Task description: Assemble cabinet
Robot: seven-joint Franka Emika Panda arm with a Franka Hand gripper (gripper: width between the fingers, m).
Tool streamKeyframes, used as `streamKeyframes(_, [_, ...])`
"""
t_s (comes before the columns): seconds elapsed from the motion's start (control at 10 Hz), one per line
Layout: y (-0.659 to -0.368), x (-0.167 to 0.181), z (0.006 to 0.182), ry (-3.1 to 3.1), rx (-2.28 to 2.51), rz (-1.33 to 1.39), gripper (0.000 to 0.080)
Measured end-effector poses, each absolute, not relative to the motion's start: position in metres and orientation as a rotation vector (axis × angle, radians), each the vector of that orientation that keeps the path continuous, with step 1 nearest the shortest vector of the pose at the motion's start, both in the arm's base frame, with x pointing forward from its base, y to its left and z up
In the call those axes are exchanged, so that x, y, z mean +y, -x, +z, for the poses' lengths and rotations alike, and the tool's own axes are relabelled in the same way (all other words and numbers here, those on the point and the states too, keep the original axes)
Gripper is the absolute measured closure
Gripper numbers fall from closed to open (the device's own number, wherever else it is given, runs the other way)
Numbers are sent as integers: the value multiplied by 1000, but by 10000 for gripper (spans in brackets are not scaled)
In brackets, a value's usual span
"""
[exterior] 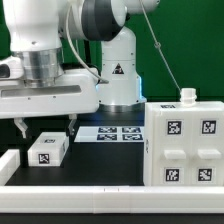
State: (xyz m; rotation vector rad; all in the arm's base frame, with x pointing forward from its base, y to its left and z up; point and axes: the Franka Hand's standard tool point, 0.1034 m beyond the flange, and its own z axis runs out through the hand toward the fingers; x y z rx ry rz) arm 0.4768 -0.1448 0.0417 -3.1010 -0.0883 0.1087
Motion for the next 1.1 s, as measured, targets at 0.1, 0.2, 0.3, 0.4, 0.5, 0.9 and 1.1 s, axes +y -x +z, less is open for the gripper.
streamKeyframes(0.1, [-477, -148, 41, 3104, -84, 103, 151])
streamKeyframes(0.2, [-475, -149, 37, 3107, -79, 104, 151])
streamKeyframes(0.3, [-468, -149, 27, 3090, -44, 142, 151])
streamKeyframes(0.4, [-475, -154, 29, 3091, -45, 137, 151])
streamKeyframes(0.5, [-485, -162, 30, 3099, -56, 117, 151])
streamKeyframes(0.9, [-481, -151, 26, 3109, -63, 101, 151])
streamKeyframes(1.1, [-434, -107, 20, 3091, -110, 153, 151])
